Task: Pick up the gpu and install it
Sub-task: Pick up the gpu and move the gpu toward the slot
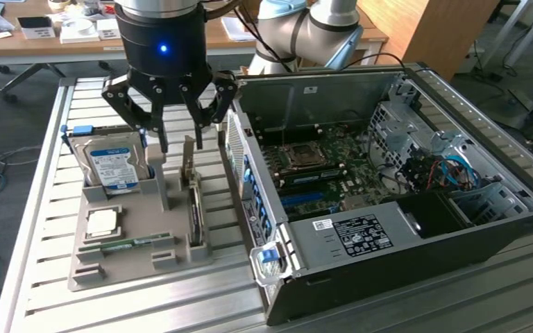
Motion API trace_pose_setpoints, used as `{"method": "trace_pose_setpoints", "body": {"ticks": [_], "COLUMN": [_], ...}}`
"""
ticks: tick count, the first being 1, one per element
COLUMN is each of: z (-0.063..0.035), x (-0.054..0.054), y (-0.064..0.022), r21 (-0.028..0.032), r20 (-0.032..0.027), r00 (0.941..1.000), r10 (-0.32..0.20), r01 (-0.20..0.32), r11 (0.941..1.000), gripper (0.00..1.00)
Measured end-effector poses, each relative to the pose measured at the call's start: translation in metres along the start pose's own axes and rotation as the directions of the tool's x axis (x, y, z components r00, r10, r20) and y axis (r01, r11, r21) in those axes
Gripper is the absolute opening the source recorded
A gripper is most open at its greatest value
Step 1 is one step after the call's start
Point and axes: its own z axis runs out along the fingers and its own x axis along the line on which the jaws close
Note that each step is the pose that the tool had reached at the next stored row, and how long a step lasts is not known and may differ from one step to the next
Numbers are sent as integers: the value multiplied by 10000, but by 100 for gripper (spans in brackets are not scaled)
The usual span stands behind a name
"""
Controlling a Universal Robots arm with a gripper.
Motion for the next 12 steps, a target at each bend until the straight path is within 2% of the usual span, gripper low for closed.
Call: {"method": "trace_pose_setpoints", "body": {"ticks": [12], "z": [54], "x": [1], "y": [-3], "r21": [0], "r20": [0], "r00": [10000], "r10": [0], "r01": [0], "r11": [10000], "gripper": [49]}}
